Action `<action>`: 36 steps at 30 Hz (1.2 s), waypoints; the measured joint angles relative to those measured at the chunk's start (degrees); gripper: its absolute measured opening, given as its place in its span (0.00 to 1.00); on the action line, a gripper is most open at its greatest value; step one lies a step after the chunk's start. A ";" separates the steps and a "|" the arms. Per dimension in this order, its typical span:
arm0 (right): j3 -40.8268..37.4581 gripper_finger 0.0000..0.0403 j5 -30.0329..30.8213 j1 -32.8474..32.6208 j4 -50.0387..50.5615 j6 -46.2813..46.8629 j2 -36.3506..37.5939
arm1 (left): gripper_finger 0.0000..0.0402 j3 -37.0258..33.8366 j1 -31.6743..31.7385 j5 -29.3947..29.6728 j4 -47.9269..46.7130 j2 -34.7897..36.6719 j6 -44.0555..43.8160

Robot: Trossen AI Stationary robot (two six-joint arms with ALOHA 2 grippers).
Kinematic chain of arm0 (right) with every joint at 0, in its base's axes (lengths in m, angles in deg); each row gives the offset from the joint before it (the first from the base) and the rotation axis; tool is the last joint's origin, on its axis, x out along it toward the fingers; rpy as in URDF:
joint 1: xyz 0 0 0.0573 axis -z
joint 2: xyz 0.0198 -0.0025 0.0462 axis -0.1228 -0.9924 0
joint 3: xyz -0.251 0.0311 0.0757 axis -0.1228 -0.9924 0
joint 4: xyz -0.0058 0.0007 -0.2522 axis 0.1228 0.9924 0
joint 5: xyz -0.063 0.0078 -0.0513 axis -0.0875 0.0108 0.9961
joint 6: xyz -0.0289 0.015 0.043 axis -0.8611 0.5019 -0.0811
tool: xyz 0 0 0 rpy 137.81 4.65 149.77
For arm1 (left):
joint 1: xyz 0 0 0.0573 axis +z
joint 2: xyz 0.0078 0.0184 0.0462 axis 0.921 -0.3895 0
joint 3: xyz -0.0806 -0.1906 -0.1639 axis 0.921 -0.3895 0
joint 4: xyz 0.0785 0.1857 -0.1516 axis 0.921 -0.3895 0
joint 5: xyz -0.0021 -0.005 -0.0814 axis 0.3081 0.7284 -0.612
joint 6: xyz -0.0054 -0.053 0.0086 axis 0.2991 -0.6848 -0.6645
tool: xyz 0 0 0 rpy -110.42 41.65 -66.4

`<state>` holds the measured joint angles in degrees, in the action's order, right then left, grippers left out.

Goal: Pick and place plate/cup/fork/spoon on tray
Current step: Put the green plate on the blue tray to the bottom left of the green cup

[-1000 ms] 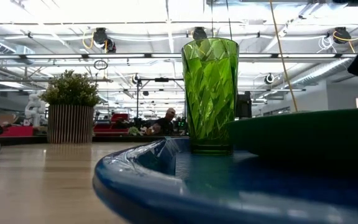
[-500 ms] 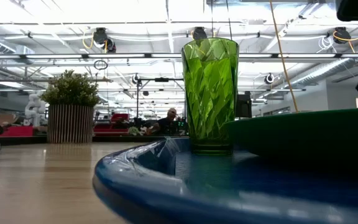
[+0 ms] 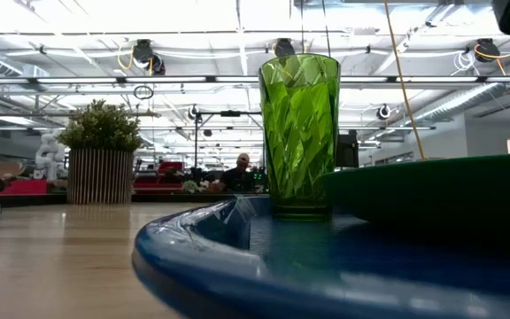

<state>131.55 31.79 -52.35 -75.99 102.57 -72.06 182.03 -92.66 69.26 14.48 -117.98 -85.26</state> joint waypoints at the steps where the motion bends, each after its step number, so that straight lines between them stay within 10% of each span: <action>1: 0.00 0.00 0.00 -0.14 0.03 0.23 -0.04 | 0.56 0.00 0.00 0.00 -0.07 0.00 -0.13; 36: 0.04 0.00 -1.46 -3.94 -9.97 5.93 -6.67 | 0.56 0.00 0.00 -0.04 -0.22 0.00 -2.40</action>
<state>131.60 30.32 -56.29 -85.96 108.50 -78.72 182.03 -92.66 69.22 14.25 -117.98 -87.65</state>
